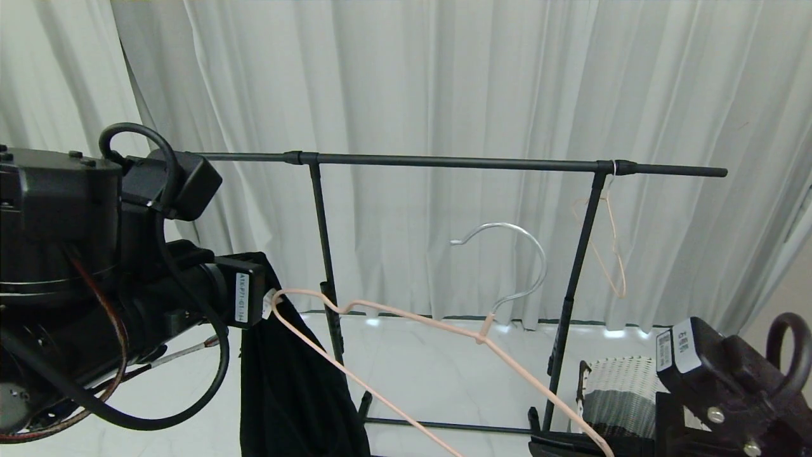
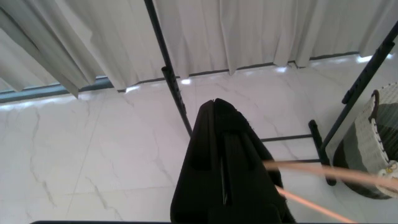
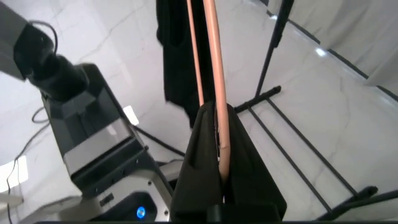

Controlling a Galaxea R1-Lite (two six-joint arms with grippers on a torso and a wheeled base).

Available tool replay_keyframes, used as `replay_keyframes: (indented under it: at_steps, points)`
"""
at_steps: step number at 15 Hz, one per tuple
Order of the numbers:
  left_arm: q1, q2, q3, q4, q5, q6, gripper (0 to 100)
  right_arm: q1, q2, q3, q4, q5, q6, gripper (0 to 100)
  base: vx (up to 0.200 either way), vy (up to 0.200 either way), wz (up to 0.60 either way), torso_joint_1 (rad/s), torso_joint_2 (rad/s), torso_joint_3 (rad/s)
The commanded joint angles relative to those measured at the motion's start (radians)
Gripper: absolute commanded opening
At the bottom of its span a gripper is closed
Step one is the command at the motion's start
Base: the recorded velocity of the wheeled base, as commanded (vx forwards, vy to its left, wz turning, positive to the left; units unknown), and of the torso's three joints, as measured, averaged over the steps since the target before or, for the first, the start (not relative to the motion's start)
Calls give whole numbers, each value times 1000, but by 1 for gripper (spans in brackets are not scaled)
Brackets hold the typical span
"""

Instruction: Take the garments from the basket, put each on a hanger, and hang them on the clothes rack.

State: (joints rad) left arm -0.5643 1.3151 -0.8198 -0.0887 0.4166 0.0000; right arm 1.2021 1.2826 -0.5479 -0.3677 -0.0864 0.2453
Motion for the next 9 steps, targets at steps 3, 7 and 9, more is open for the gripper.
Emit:
replay_keyframes:
  at_steps: [3, 7, 9]
  points:
    - [-11, -2, 2, 0, 1, 0, 0, -4, 24, -1, -4, 2, -1, 0, 0, 0, 0, 0, 0, 0]
    - [-17, 0, 1, 0, 24, 0, 0, -4, 31, -34, -4, 25, -3, 0, 0, 0, 0, 0, 0, 0]
    - [-17, 0, 1, 0, 48, 2, 0, -4, 29, -37, -4, 63, -6, 0, 0, 0, 0, 0, 0, 0]
